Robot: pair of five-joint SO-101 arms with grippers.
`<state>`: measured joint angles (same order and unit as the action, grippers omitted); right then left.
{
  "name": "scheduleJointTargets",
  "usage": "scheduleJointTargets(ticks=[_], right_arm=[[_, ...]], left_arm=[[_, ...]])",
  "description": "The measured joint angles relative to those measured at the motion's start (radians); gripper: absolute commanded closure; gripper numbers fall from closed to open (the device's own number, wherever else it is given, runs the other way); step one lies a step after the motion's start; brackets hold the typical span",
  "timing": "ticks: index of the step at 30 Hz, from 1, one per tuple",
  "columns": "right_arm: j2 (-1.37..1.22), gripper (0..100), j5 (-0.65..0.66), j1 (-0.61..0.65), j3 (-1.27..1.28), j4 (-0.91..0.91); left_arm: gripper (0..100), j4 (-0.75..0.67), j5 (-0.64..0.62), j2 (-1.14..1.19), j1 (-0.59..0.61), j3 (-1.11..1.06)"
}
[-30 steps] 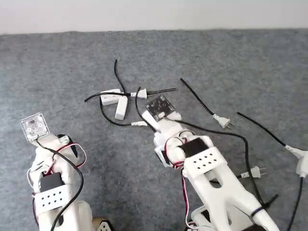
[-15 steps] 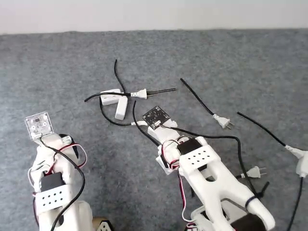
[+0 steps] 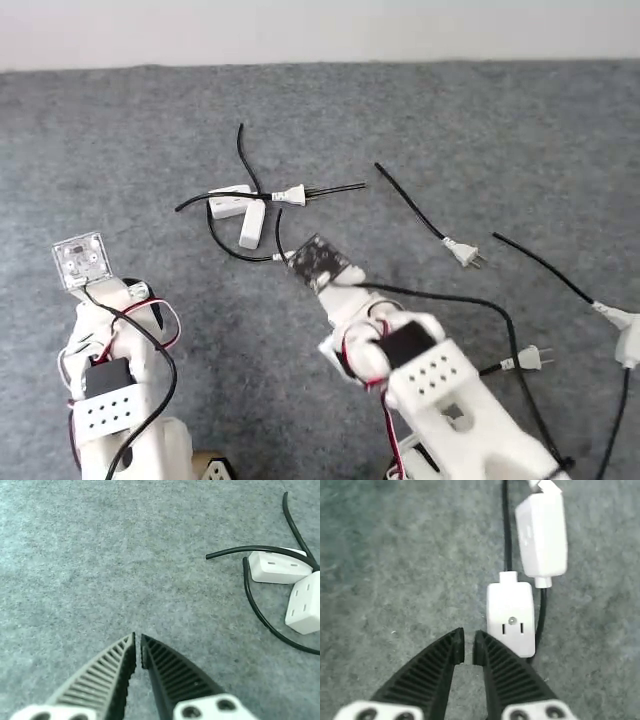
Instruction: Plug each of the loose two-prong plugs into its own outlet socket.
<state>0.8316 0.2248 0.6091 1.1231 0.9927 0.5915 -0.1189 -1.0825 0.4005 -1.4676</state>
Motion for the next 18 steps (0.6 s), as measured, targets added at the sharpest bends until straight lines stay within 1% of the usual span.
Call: scheduleJointTargets(ticks=[4, 8, 14, 18], right_arm=[[0.037, 98.4, 0.046, 0.054, 0.028, 0.005], [-0.006, 98.4, 0.064, 0.061, 0.028, 0.009], [-0.210, 99.0, 0.064, -0.044, -0.051, 0.008], [-0.319, 99.0, 0.068, -0.117, -0.084, -0.035]], left_arm=[[98, 0.000, 0.000, 0.000, 0.000, 0.000], [98, 0.000, 0.000, 0.000, 0.000, 0.000], [98, 0.000, 0.000, 0.000, 0.000, 0.000], [98, 0.000, 0.000, 0.000, 0.000, 0.000]])
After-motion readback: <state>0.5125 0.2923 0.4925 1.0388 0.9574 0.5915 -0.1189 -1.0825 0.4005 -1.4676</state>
